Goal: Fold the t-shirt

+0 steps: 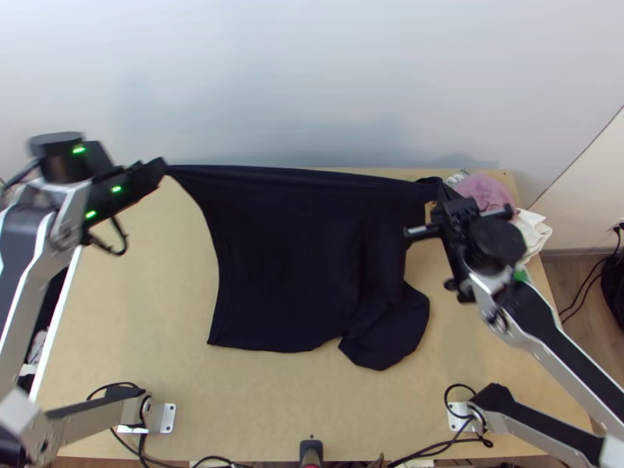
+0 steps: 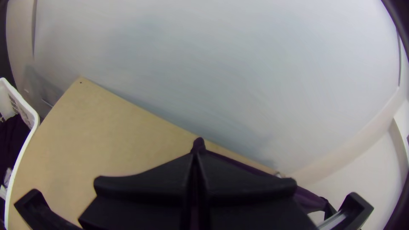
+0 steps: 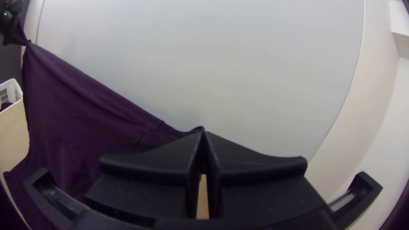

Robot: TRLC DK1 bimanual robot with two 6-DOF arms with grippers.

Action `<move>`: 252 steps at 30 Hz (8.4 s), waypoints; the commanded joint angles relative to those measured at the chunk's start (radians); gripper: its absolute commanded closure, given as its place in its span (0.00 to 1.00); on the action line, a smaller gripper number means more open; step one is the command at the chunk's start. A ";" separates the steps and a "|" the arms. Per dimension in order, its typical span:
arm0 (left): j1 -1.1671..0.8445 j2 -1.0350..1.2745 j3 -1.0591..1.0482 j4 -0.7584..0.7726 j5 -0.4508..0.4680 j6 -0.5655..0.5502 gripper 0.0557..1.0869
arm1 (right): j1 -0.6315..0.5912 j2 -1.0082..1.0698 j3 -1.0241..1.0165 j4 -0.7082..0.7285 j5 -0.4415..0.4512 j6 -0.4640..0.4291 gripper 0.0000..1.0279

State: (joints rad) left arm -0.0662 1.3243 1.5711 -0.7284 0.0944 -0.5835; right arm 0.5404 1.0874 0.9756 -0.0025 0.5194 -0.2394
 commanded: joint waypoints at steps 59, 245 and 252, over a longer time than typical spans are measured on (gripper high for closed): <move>-0.271 0.032 -0.261 -0.177 -0.085 0.100 0.05 | -0.234 0.325 0.477 -0.722 -0.538 0.675 0.04; -0.006 -0.335 0.650 -0.261 -0.022 0.369 0.96 | 0.081 -0.327 0.704 -0.550 0.091 -0.376 0.97; 0.017 -0.419 0.645 -0.483 0.117 0.372 0.96 | 0.081 -0.411 0.670 -0.740 0.064 -0.357 0.97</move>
State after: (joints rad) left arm -0.0692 0.9680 2.1944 -1.0309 0.0963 -0.2153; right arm 0.6209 0.7567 1.6741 -0.5976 0.6048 -0.6006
